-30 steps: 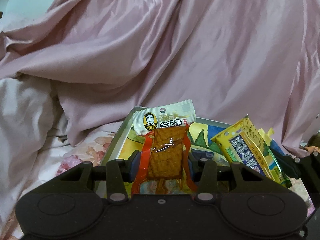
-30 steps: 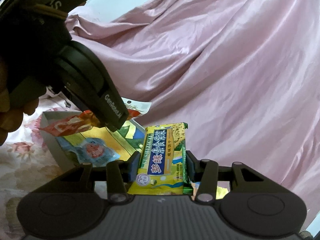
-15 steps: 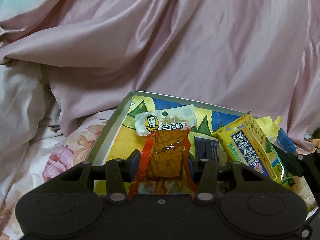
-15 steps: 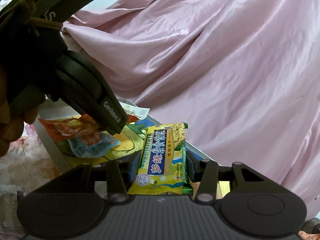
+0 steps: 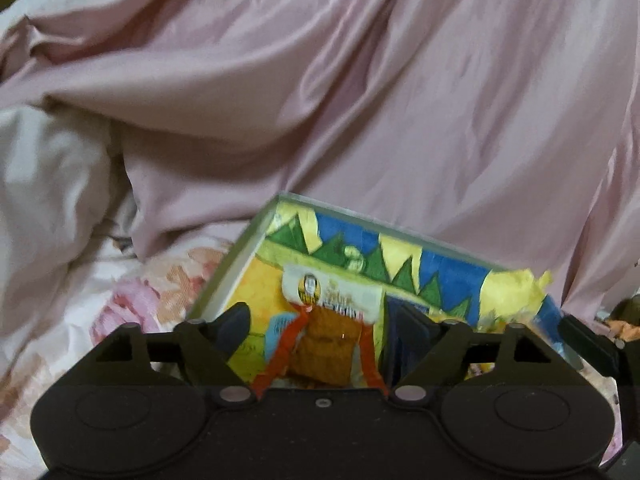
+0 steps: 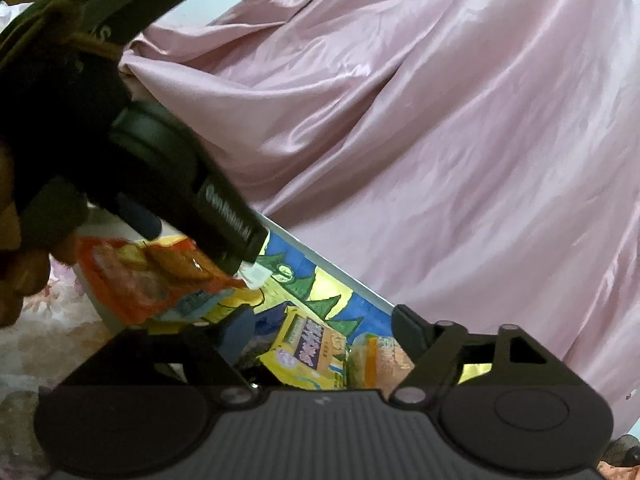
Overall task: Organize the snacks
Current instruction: 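Lower both packets into the tray and open both grippers, then withdraw both tools from the tray back over the green cake and gold packet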
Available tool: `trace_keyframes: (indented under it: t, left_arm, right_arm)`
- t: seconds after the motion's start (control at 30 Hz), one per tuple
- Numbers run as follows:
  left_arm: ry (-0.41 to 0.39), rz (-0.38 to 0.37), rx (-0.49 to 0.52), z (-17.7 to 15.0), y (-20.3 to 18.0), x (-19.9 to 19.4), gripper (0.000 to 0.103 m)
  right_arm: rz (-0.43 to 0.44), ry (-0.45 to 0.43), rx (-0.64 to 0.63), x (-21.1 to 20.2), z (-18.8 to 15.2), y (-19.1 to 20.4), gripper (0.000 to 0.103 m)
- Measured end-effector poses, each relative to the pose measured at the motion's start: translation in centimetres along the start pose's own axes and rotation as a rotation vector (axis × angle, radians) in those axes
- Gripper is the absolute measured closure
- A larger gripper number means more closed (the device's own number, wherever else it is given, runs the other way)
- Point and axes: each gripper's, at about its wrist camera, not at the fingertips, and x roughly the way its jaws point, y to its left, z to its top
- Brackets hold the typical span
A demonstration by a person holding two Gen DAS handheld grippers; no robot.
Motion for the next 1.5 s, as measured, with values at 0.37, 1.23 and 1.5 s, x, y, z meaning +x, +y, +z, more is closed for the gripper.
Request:
trace_keyframes:
  t: [0.37, 1.23, 1.5]
  left_arm:
    - [-0.079, 0.01, 0.024, 0.0, 0.1, -7.0, 0.001]
    - [-0.07, 0.073, 0.078, -8.6, 2.4, -21.0, 0.001]
    - [-0.022, 0.091, 0.089, -11.6, 3.3, -22.9, 0.001]
  right_arm:
    - [-0.051, -0.037, 0.128, -5.4, 1.4, -2.8, 0.003]
    - [0.005, 0.072, 0.406, -18.6, -1.4, -4.4, 0.0]
    - [0.022, 0.16, 0.455, -21.2, -3.6, -3.3, 0.0]
